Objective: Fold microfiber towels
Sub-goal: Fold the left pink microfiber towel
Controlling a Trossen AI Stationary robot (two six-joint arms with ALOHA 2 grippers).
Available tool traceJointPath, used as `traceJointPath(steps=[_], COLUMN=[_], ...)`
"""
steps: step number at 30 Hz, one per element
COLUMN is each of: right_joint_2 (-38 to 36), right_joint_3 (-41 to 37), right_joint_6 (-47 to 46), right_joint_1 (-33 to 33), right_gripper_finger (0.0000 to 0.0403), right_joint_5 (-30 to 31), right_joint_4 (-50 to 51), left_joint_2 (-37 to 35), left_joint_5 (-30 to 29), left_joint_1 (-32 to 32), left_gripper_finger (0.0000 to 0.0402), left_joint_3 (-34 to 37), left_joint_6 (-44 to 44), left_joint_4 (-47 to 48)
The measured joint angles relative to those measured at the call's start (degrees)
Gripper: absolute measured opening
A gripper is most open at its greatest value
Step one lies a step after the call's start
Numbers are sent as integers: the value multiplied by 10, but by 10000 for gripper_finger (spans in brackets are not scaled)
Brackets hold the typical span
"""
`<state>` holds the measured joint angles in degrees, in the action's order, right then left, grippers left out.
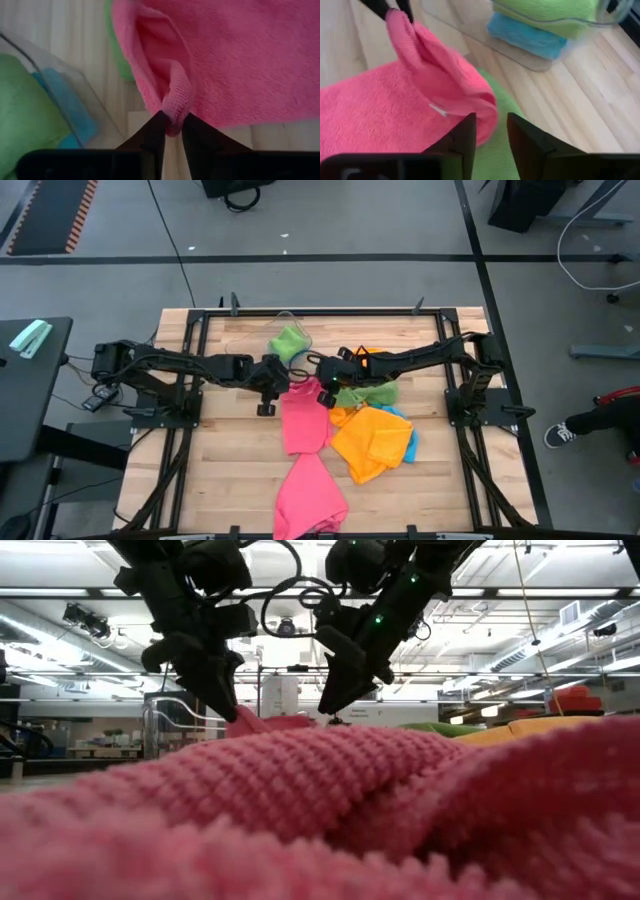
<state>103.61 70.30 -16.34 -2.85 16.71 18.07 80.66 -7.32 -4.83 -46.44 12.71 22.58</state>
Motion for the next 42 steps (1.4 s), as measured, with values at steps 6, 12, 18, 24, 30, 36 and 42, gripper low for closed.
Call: traceJointPath(steps=[6, 12, 18, 24, 30, 36, 42], right_joint_2=[-7, -30, -31, -31, -30, -30, -30], right_joint_3=[0, 1, 0, -17, -48, -74, -98], right_joint_6=[-11, 48, 72, 103, 92, 60, 14], right_joint_1=[-11, 8, 55, 127, 177, 192, 196], right_gripper_finger=[147, 148, 147, 147, 147, 147, 147], right_joint_5=[-25, -78, -106, -110, -50, -22, -19], right_joint_4=[23, 10, 6, -46, -93, -119, -145], left_joint_2=[-19, -50, -56, -34, -30, -8, 49], left_joint_5=[-29, -50, 99, 171, 170, 135, 92], left_joint_1=[-14, -15, 0, 45, 98, 149, 189], left_gripper_finger=[112, 116, 101, 94, 98, 110, 145], left_joint_3=[-8, -45, -56, -55, -55, -55, -55], left_joint_6=[17, 19, 6, -16, -31, -35, -42], left_joint_4=[15, 60, 71, 67, 58, -18, -106])
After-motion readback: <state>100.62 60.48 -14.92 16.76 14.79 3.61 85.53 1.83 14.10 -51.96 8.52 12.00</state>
